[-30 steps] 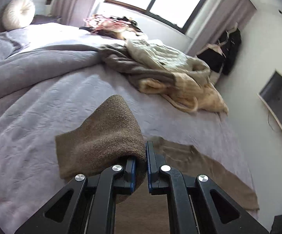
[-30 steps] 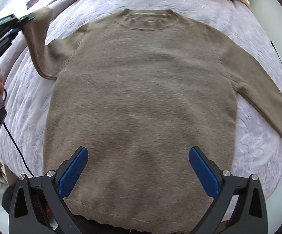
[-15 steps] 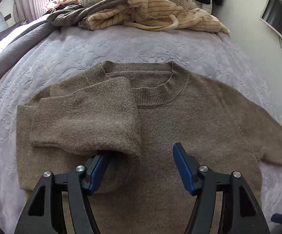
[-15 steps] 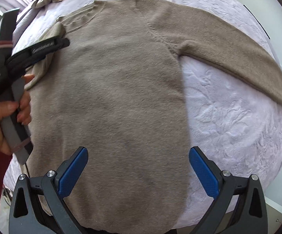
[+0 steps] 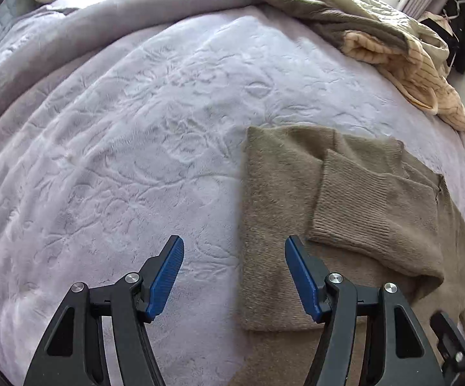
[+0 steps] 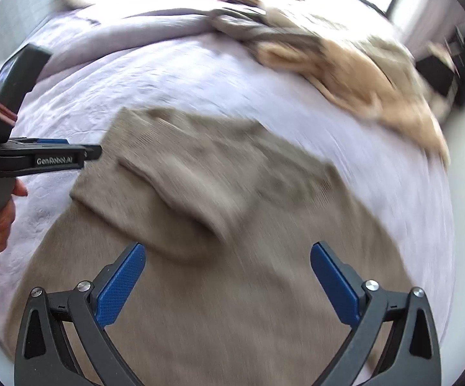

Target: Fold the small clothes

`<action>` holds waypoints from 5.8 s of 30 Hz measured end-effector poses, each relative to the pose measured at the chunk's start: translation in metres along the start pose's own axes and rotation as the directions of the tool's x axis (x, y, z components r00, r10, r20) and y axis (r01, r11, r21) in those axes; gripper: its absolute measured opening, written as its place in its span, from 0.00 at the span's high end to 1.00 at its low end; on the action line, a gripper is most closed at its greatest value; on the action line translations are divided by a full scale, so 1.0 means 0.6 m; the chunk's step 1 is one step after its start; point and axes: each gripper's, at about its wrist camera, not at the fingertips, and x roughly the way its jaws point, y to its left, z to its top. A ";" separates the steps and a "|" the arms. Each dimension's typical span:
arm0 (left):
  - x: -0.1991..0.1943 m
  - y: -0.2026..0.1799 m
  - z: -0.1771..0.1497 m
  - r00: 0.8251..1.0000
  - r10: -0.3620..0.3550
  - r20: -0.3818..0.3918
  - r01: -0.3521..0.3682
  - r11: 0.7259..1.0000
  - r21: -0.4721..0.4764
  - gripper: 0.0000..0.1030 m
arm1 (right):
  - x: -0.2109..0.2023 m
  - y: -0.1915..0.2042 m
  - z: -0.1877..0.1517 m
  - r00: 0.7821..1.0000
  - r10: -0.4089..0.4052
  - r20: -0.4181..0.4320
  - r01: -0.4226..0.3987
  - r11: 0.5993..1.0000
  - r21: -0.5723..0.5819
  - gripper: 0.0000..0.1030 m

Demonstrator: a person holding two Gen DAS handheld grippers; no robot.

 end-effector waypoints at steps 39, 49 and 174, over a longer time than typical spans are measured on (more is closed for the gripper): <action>0.033 -0.035 0.089 0.999 -0.047 -0.016 0.048 0.998 0.041 0.91 | 0.104 -0.361 -0.310 0.942 0.328 0.075 -0.183 0.313 0.932 0.84; -0.068 -0.035 -0.089 0.997 -0.038 -0.068 0.055 0.961 0.272 0.91 | 0.083 -0.319 -0.322 0.890 0.392 0.235 -0.327 0.188 0.926 0.45; -0.113 -0.541 -0.293 0.959 -0.016 -0.284 0.179 0.809 0.560 0.02 | -0.174 -0.576 -0.883 0.902 -0.103 0.419 -0.424 -0.394 0.816 0.00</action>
